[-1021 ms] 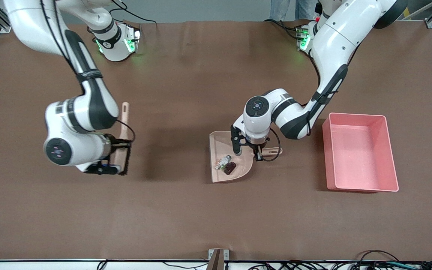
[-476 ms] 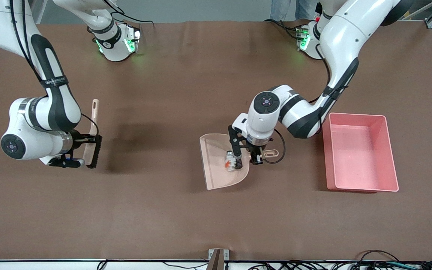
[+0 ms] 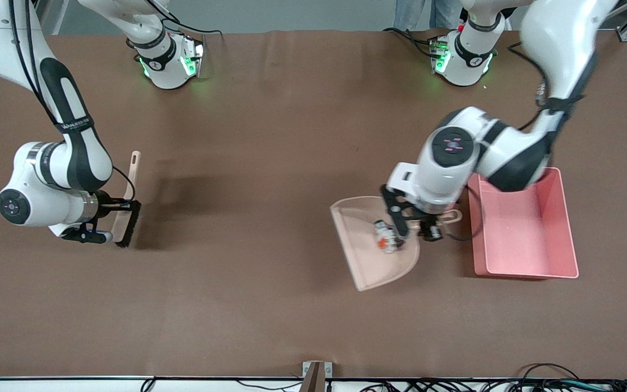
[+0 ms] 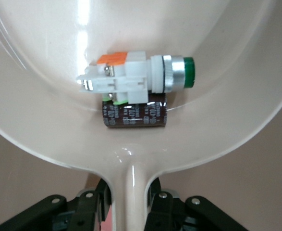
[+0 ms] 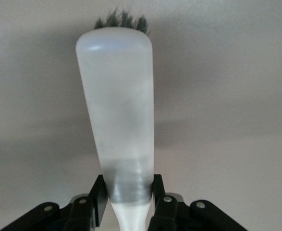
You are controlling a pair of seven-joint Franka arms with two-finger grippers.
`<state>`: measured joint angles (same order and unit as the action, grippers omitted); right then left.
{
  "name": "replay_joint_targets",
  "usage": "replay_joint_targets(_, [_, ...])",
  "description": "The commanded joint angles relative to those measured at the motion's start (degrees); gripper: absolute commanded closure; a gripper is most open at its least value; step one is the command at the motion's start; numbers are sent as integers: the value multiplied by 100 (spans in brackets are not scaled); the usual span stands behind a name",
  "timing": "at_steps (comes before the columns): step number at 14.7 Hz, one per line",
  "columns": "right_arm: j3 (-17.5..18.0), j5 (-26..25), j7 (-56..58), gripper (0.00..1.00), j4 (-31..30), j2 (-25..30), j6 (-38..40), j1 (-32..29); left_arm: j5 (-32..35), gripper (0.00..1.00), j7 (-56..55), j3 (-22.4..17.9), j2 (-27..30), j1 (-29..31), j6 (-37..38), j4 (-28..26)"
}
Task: Clean e-waste and dump in bin
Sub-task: 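Carry the dustpan with the left gripper over the pink bin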
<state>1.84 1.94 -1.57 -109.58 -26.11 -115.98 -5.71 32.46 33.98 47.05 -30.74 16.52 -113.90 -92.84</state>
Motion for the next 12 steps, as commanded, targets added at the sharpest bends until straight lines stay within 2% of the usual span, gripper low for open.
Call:
replay_joint_targets(1, [106,-124,7,98,-134,-104,-249,-88,-99,100,748,821,173,1419,455,-130])
replay_joint_targets(2, [106,-124,7,98,-134,-148,-267,-114,-47,100,1020,1024,173,1850,552,-156])
replay_joint_targets(4, [106,-124,-10,97,-116,-184,-267,-131,-20,100,1809,1114,165,2502,649,-208])
replay_joint_targets(6, [106,-124,-19,88,-81,-297,-276,-140,41,100,2601,1105,164,3056,676,-235])
replay_joint_targets(9, [106,-124,-1,64,68,-307,-223,-132,697,100,3245,1026,51,3707,808,-270])
replay_joint_targets(10, [115,-124,-1,60,95,-307,-258,-140,927,100,3290,1026,-11,3848,799,-288])
replay_joint_targets(12, [115,-124,-1,43,287,-298,-206,-141,1349,100,3421,904,-11,3937,817,-340])
